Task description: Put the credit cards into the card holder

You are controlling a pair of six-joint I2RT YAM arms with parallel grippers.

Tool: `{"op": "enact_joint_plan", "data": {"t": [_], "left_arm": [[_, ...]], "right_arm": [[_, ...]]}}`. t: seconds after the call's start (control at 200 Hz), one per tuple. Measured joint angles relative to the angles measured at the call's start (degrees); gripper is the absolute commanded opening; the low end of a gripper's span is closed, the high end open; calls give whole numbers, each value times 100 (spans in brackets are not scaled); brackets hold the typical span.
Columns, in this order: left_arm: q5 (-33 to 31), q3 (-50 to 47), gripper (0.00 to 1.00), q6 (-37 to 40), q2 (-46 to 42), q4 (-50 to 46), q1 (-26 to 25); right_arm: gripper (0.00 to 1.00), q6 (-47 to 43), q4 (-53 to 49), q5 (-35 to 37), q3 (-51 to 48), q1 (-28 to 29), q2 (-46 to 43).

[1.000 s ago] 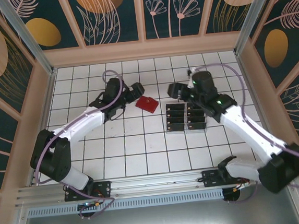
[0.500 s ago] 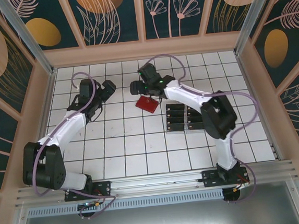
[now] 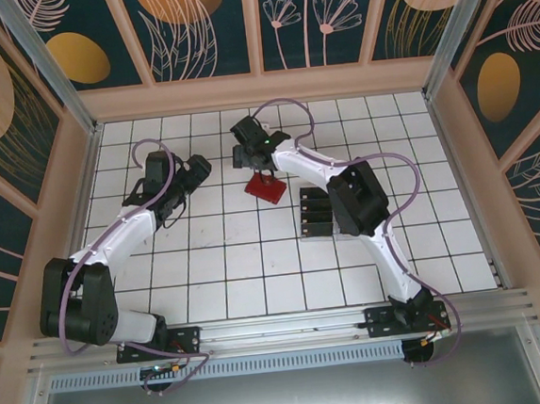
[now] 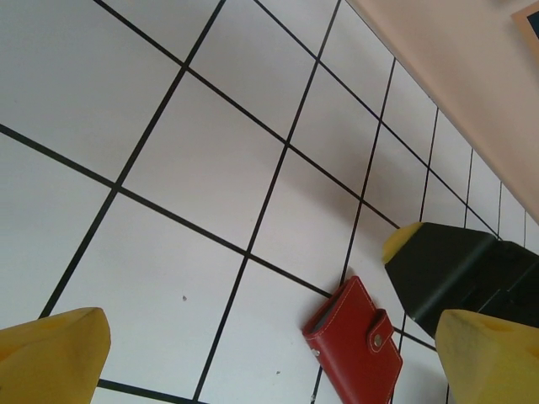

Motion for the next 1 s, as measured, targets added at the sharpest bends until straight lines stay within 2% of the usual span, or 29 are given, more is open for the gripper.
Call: {"op": "enact_joint_plan", "data": {"t": [0.275, 0.55, 0.846, 1.001], "left_arm": [[70, -46, 99, 81, -2, 17, 0], [195, -96, 99, 114, -24, 66, 0], [201, -96, 99, 192, -59, 83, 0], [260, -118, 99, 238, -83, 85, 0]], "right_arm": [[86, 350, 232, -52, -944, 37, -4], [86, 844, 828, -372, -1860, 247, -590], [86, 1578, 1521, -916, -3128, 804, -1447], [85, 1768, 1731, -935, -3552, 1130, -1961]]}}
